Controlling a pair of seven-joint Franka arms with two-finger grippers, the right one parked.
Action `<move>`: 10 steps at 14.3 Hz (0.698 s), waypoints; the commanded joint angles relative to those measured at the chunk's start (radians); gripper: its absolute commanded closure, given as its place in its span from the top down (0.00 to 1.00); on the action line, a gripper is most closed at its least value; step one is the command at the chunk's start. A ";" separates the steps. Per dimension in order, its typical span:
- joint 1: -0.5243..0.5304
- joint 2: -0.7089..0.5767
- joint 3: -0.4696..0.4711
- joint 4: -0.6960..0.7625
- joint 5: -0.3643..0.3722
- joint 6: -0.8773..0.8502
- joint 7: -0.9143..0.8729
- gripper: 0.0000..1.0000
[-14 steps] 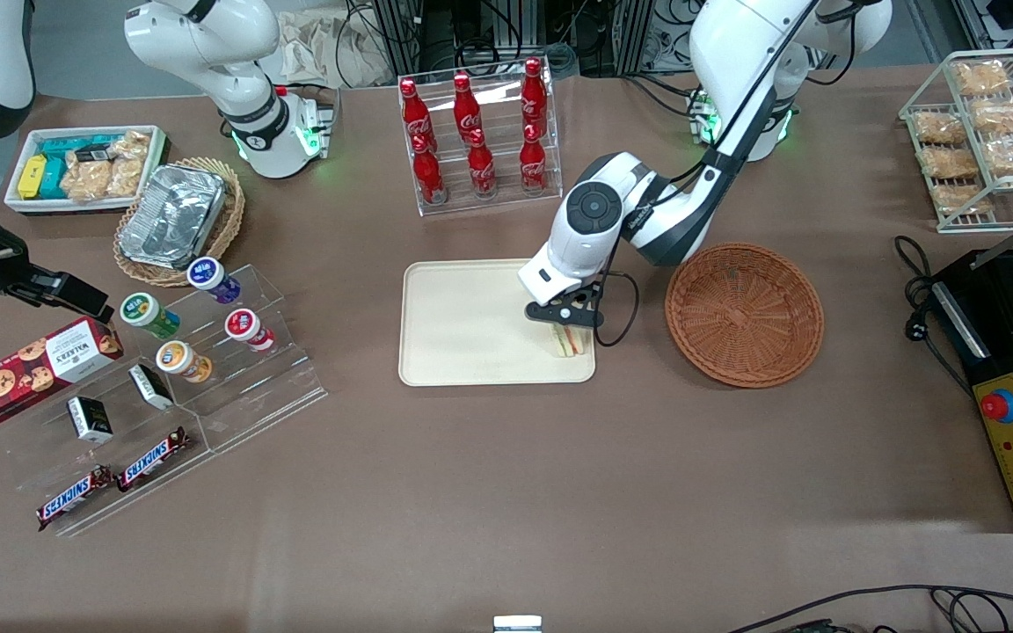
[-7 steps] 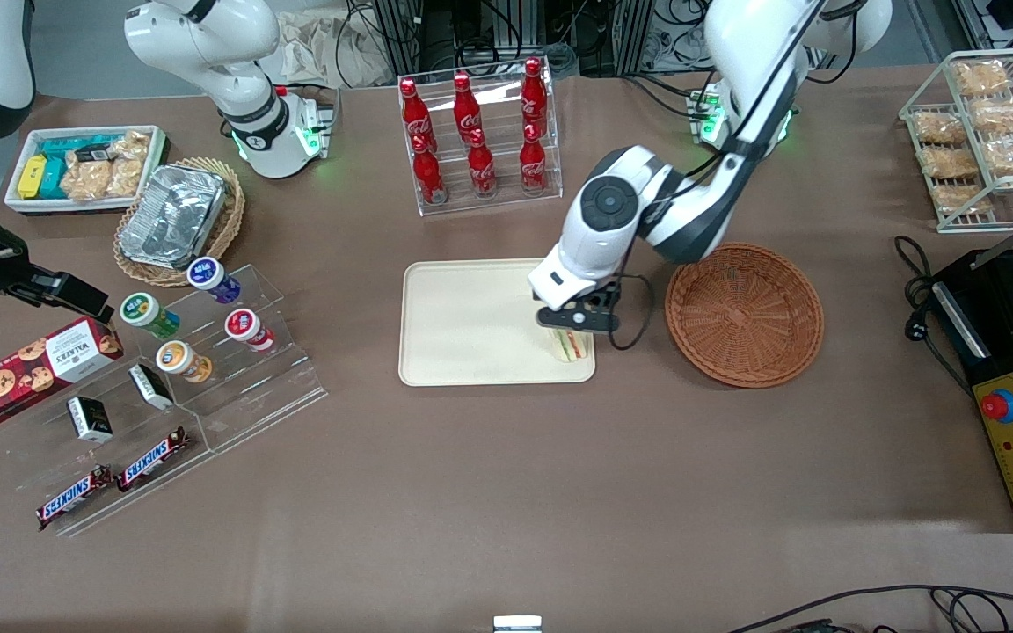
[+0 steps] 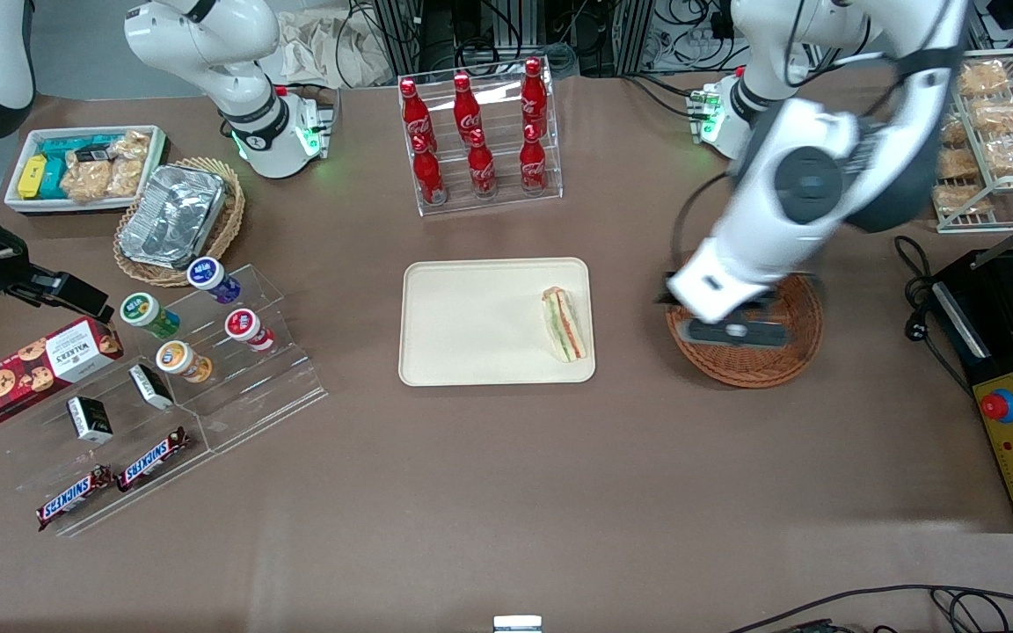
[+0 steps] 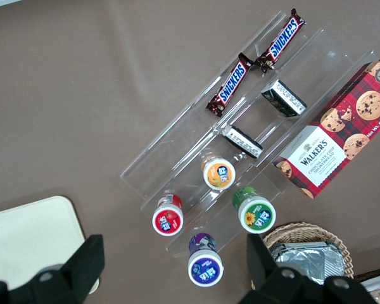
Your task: Place sandwich from basket to tray
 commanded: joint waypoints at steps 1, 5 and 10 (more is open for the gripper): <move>0.106 -0.060 -0.007 0.021 0.009 -0.104 0.192 1.00; 0.237 -0.063 -0.011 0.093 0.001 -0.175 0.341 1.00; 0.222 -0.089 0.067 0.106 0.087 -0.177 0.367 1.00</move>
